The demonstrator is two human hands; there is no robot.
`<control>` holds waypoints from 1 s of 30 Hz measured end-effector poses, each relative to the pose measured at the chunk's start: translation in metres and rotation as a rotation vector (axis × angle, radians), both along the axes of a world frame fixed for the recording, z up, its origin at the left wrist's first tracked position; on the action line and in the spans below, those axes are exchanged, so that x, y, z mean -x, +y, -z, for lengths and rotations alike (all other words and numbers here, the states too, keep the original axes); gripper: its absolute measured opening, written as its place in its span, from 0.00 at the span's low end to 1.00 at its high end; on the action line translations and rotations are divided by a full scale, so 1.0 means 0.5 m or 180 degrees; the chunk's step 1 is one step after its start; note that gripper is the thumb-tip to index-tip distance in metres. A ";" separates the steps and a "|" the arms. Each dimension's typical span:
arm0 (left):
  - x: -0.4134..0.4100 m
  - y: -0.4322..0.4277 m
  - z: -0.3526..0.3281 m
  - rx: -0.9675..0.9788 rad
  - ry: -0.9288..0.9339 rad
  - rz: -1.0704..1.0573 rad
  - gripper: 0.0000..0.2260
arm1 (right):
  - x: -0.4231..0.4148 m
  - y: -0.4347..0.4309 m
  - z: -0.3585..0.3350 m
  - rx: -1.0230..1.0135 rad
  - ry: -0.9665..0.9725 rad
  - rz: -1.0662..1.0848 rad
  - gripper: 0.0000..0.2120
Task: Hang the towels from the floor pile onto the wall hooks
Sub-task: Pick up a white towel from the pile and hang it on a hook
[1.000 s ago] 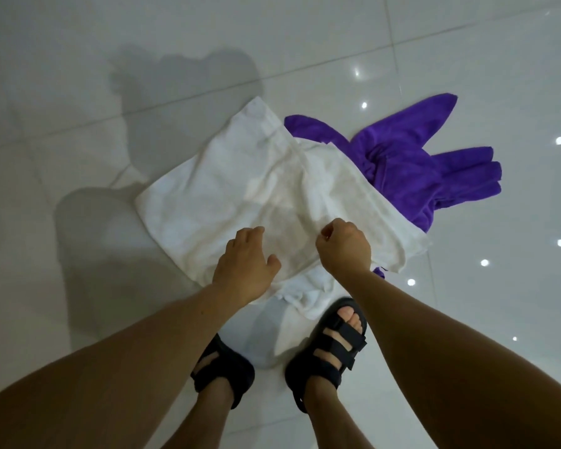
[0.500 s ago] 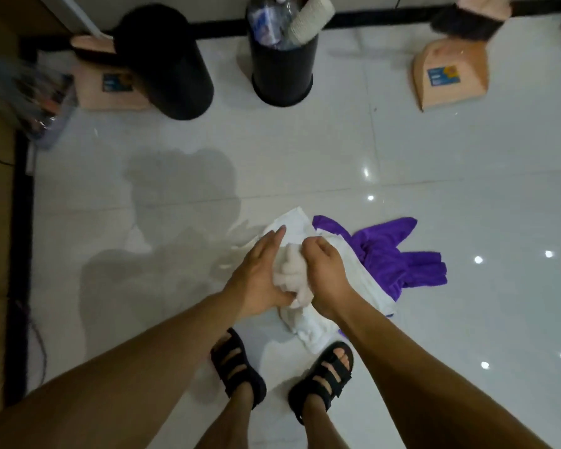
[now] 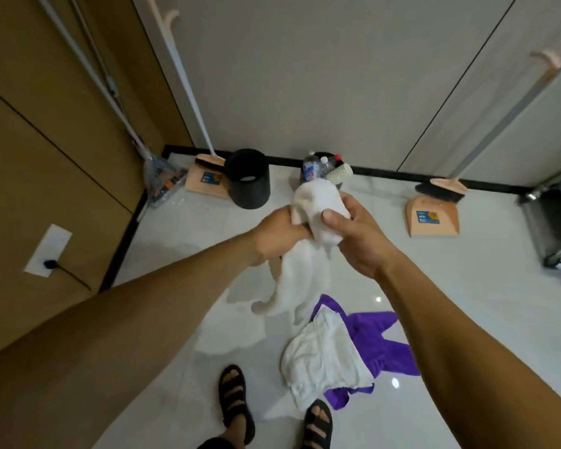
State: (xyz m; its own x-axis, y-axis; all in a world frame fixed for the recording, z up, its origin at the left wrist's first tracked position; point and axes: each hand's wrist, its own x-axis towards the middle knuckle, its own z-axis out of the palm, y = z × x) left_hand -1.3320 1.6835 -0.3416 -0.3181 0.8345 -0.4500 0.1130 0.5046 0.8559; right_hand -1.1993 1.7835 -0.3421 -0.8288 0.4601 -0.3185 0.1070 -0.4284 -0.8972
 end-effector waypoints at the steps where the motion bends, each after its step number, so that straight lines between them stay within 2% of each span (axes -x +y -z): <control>1: 0.001 0.000 -0.048 -0.0141 -0.0206 -0.0274 0.15 | -0.001 -0.004 -0.027 -0.0209 0.0002 -0.0097 0.39; 4: -0.002 -0.005 -0.181 -0.0458 -0.0533 -0.0825 0.12 | -0.009 -0.027 -0.089 -0.0716 0.0032 -0.0644 0.38; 6: -0.004 -0.013 -0.274 -0.0642 -0.0582 -0.1088 0.09 | -0.008 -0.050 -0.127 -0.0970 -0.0203 -0.1019 0.38; 11: 0.013 -0.072 -0.466 -0.1004 0.0131 -0.1822 0.12 | 0.020 -0.119 -0.238 -0.1598 -0.0701 -0.1547 0.27; 13: 0.009 -0.118 -0.498 -0.1034 0.0146 -0.1888 0.12 | 0.035 -0.141 -0.289 -0.1249 -0.0368 -0.1456 0.24; 16: 0.002 -0.205 -0.500 -0.1082 -0.0416 -0.1662 0.19 | 0.058 -0.168 -0.369 0.0188 0.0445 -0.1174 0.23; 18: 0.008 -0.275 -0.484 -0.0896 -0.0488 -0.1337 0.24 | 0.075 -0.178 -0.416 0.0834 0.0574 -0.0933 0.26; 21: 0.017 -0.381 -0.445 -0.0186 -0.0532 -0.0983 0.34 | 0.098 -0.195 -0.471 0.0918 0.0713 -0.0863 0.28; 24: 0.014 -0.449 -0.426 0.0402 -0.0462 -0.0739 0.34 | 0.120 -0.225 -0.511 0.0917 0.0922 -0.1015 0.27; 27: 0.018 -0.482 -0.456 0.0111 -0.0470 -0.0992 0.30 | 0.135 -0.259 -0.543 0.0716 0.0983 -0.1245 0.28; 30: 0.049 -0.523 -0.516 -0.0936 -0.0880 -0.1538 0.22 | 0.137 -0.304 -0.541 0.0236 0.0419 -0.1476 0.30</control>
State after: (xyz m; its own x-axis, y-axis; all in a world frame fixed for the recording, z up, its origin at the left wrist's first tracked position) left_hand -1.3567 1.4221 -0.0833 -0.5948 0.7270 -0.3431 -0.3143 0.1825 0.9316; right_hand -1.2677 1.6314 -0.0716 -0.9765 0.0130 -0.2153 0.1895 -0.4257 -0.8848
